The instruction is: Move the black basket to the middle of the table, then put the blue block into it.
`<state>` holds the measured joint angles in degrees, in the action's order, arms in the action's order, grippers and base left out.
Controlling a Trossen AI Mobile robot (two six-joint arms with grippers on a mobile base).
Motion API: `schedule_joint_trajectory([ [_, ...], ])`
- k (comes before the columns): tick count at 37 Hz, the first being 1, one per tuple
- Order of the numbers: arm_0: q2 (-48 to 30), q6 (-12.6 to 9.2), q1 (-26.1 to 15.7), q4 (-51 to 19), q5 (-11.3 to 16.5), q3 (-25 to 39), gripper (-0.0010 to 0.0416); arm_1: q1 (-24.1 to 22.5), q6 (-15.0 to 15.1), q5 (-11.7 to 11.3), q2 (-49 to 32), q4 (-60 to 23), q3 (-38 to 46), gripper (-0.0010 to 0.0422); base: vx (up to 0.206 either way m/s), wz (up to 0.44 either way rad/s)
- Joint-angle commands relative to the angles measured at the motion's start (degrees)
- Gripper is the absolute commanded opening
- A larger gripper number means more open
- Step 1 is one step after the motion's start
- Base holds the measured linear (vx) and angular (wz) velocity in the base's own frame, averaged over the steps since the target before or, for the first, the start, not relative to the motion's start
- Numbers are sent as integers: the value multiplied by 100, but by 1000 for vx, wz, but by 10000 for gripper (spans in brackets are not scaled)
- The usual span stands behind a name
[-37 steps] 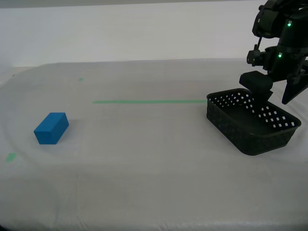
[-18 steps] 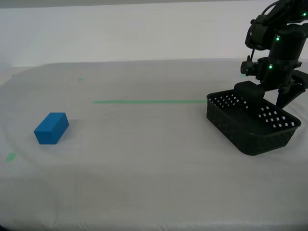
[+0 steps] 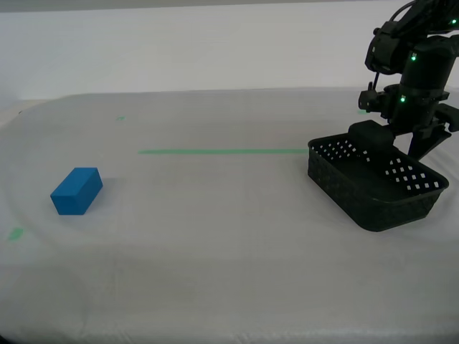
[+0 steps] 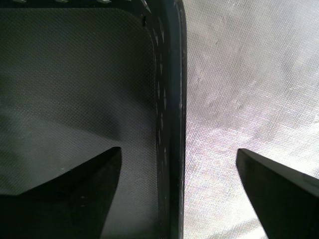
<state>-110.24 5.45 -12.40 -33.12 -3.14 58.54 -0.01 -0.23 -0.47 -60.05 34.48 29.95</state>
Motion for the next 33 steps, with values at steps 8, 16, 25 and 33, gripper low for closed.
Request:
schedule_joint_trajectory([
  [8,-7,-96,-13,-4,-15,-7,215,0,9,7,2,31,2,0,0,0],
  [16,-7,-142,-26,-7,-15,-7,112,0,9,7,2,31,2,0,0,0],
  [25,-7,-151,-37,-9,-15,-7,3,-2,9,7,2,31,2,0,0,0],
  [33,-7,-186,-44,-9,-15,-7,-1,-2,9,7,2,31,2,0,0,0],
])
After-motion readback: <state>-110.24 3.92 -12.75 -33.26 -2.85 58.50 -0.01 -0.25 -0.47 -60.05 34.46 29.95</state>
